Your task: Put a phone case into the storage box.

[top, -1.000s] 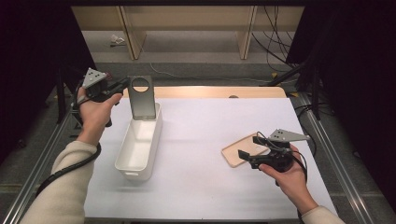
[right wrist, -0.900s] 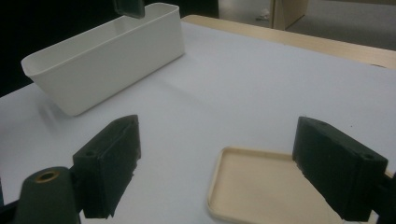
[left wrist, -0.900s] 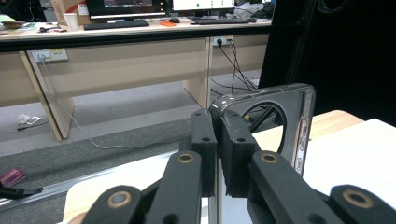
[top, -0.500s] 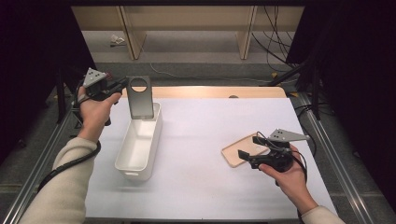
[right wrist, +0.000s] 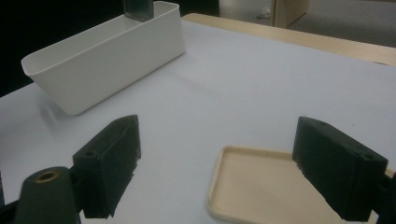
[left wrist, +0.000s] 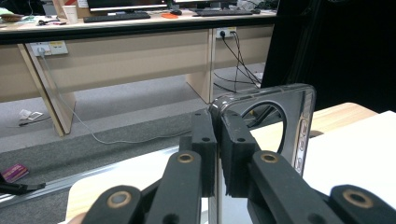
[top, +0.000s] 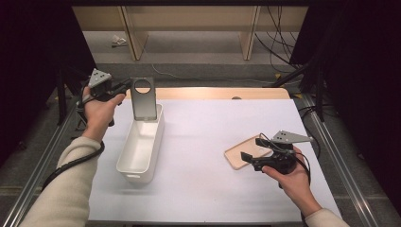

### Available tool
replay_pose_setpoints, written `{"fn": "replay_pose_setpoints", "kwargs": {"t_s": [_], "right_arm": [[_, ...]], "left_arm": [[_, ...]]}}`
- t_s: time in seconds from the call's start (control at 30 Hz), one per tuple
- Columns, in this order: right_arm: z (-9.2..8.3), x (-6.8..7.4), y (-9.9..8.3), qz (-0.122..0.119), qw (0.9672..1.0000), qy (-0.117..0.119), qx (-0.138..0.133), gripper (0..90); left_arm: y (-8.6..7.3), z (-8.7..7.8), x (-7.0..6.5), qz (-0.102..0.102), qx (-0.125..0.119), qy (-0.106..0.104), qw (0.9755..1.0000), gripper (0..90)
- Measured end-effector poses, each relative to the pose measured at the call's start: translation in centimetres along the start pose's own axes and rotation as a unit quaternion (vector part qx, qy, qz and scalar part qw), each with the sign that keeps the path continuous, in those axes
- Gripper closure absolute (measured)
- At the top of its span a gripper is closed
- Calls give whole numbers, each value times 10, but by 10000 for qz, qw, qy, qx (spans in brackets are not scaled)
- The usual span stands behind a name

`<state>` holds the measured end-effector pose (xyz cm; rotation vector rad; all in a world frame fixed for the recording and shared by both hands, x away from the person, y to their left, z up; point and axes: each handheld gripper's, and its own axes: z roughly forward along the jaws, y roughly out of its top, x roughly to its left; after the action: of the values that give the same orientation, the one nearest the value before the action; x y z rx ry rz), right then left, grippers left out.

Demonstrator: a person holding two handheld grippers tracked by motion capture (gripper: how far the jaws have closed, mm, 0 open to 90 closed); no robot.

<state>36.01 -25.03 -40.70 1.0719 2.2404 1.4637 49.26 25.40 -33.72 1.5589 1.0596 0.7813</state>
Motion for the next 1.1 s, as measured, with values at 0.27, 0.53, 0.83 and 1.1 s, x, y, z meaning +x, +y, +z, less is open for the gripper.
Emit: {"fn": "replay_pose_setpoints", "kwargs": {"t_s": [0.27,0.53,0.83,1.1], "right_arm": [[1,0,0,10,10000,19,13,164],[1,0,0,7,10000,25,9,164],[1,0,0,8,10000,27,23,164],[1,0,0,8,10000,31,24,164]], "left_arm": [[1,8,-3,28,32,17,10000,846],[-3,15,-3,10,98,11,10000,847],[-5,21,-2,27,148,7,9999,846],[-7,25,1,11,176,19,9998,846]]}}
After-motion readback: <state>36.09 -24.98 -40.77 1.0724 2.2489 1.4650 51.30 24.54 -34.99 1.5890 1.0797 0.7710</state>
